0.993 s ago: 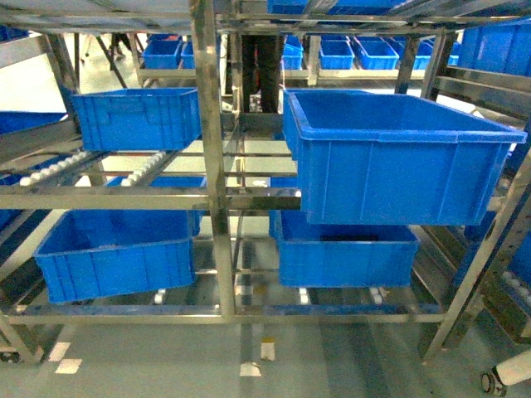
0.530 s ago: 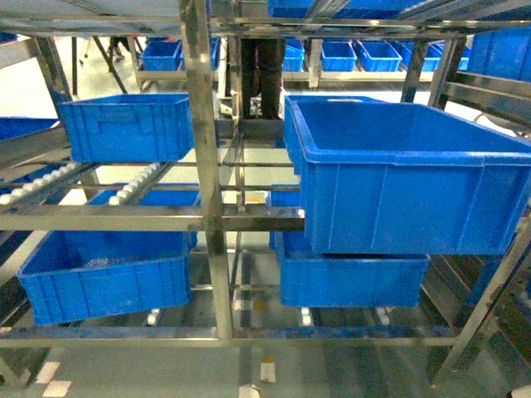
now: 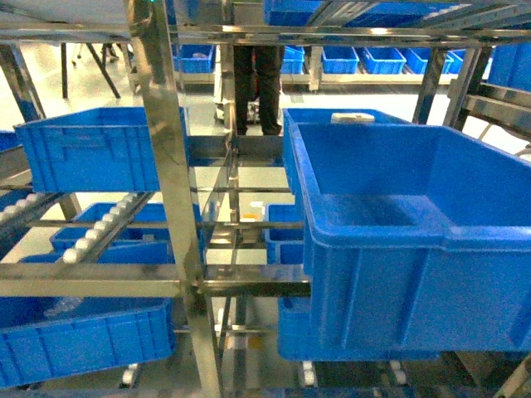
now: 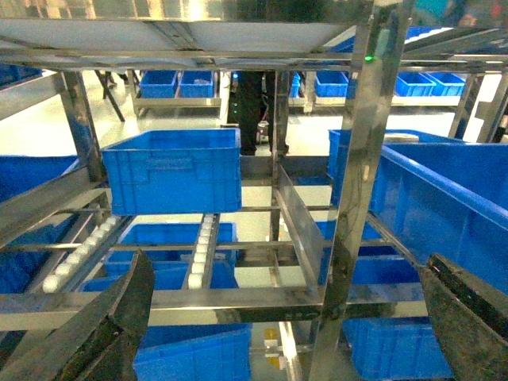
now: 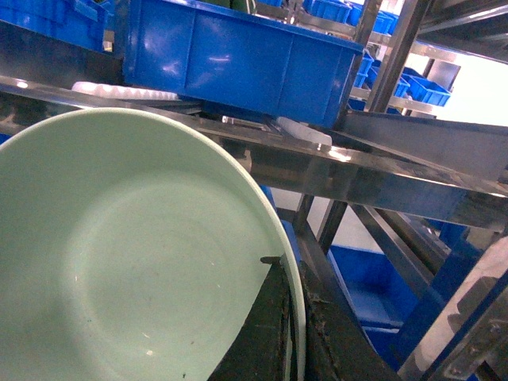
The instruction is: Place green bowl on second shelf with right arm
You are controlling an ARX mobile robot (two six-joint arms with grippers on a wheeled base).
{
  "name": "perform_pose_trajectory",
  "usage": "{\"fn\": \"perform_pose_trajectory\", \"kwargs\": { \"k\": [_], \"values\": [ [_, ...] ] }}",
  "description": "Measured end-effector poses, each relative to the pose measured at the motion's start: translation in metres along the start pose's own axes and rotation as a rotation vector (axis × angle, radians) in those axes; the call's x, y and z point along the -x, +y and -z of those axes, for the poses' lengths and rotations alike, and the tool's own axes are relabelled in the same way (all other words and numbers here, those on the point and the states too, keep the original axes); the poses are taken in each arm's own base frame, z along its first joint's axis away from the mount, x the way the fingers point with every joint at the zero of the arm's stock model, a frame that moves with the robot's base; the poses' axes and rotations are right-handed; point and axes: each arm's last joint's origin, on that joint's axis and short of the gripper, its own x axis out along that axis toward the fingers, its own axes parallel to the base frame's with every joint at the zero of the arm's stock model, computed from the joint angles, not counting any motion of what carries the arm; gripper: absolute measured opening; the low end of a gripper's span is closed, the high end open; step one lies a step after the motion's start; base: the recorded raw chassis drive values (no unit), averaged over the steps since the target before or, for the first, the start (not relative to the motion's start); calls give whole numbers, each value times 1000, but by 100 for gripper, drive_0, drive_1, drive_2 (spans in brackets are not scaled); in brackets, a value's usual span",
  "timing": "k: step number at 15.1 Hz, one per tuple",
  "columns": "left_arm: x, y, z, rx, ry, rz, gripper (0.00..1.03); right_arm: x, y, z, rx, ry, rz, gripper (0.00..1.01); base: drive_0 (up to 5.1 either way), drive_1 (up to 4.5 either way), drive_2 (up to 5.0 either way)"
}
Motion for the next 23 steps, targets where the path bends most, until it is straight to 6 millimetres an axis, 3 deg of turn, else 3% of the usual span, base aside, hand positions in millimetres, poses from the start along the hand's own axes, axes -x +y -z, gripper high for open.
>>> {"fn": "perform_pose_trajectory", "kwargs": {
  "k": [3,8,9,12,16,17,22,23],
  "values": [
    [0,0,1,0,7,0,98,0,0,0,0,-1,1,2,3,435,-429],
    [0,0,0,0,4,0,98,-1,0,1,0,2,0,2,0,0,0],
    [0,0,0,0,4,0,98,-5,0,5,9,-3,0,2,0,0,0],
    [0,0,0,0,4,0,98,-23,11,52,22,137,-44,2,0,0,0],
    [0,0,0,0,4,0,98,-70,11,109,24,256,-47,2,0,0,0],
    [0,0,0,0,4,0,98,-116,0,149,5,358,-35,2,0,0,0],
    [0,0,0,0,4,0,98,-152,8,158,-18,387,-107,4,0,0,0],
    [0,0,0,0,4,0,98,-157,13,155,-22,386,-134,14,0,0,0]
  ]
}}
